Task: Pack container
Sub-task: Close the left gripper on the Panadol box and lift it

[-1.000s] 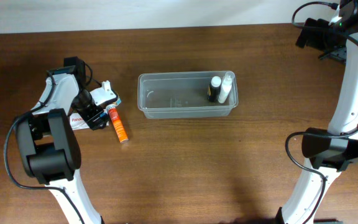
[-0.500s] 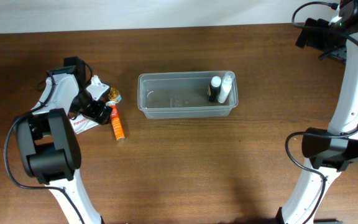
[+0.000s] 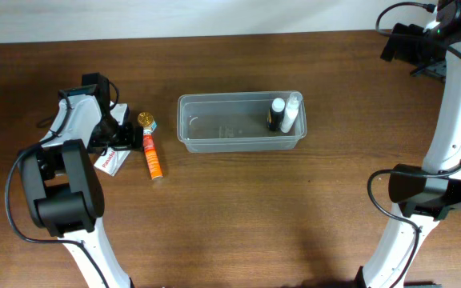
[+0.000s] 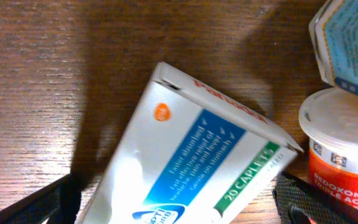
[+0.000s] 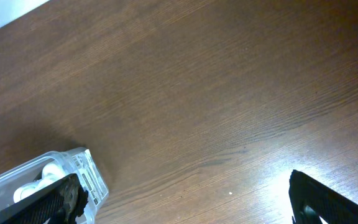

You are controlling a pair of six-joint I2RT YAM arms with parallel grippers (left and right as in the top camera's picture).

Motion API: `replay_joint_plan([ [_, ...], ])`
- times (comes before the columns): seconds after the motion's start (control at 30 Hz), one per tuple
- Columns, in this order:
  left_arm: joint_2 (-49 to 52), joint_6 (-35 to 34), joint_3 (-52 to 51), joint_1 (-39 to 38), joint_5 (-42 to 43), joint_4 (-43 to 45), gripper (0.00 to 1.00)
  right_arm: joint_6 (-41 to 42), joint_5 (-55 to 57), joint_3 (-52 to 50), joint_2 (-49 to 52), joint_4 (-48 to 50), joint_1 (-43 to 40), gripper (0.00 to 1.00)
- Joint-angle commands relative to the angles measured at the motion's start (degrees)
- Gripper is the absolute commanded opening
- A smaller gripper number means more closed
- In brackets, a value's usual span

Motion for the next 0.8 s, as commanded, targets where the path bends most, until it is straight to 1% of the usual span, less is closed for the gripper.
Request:
replay_joint_plan([
  [0.0, 1.70, -3.04, -0.39, 0.44, 2.89, -0.81, 0.99, 0.44, -0.09, 0.57, -0.63, -0.15, 0.24, 0.98],
  [0.17, 1.70, -2.75, -0.39, 2.84, 2.08, -0.85, 1.00, 0.46, -0.09, 0.57, -0.63, -0.15, 0.24, 0.98],
  [0.27, 1.70, -0.39, -0.39, 4.50, 0.70, -0.31, 0.98, 0.44, -0.09, 0.57, -0.63, -0.15, 0.24, 0.98],
  [0.3, 1.70, 0.63, -0.37, 5.05, -0.04, 0.00, 0.94, 0.44, -0.09, 0.57, -0.63, -0.15, 0.24, 0.98],
  [0.37, 1.70, 2.69, -0.37, 5.86, -1.36, 0.59, 0.89, 0.44, -0.09, 0.57, -0.63, -0.15, 0.24, 0.98],
  [0.4, 1.70, 3.93, -0.39, 6.21, -2.03, 0.81, 0.81, 0.44, -0.09, 0.57, -0.63, -0.15, 0.24, 0.98],
  [0.53, 1.70, 8.15, -0.39, 6.95, -2.32, 2.16, 0.77, 0.44, -0.09, 0.57, -0.63, -0.15, 0.24, 0.98],
  [0.6, 1.70, 8.41, -0.39, 6.95, -2.32, 3.61, 0.71, 0.44, -0.09, 0.57, -0.63, -0.15, 0.24, 0.98],
  [0.63, 1.70, 8.39, -0.37, 6.95, -2.32, 4.07, 0.66, 0.44, -0.09, 0.57, -0.63, -0.15, 0.24, 0.98],
  [0.67, 1.70, 8.37, -0.39, 6.91, -2.32, 4.48, 0.47, 0.44, -0.09, 0.57, -0.63, -0.15, 0.24, 0.98],
  [0.7, 1.70, 8.37, -0.39, 6.84, -2.29, 4.52, 0.39, 0.44, -0.09, 0.57, -0.63, -0.17, 0.24, 0.98],
  [0.77, 1.70, 8.28, -0.39, 6.78, -2.21, 4.44, 0.37, 0.44, -0.09, 0.57, -0.63, -0.15, 0.24, 0.98],
])
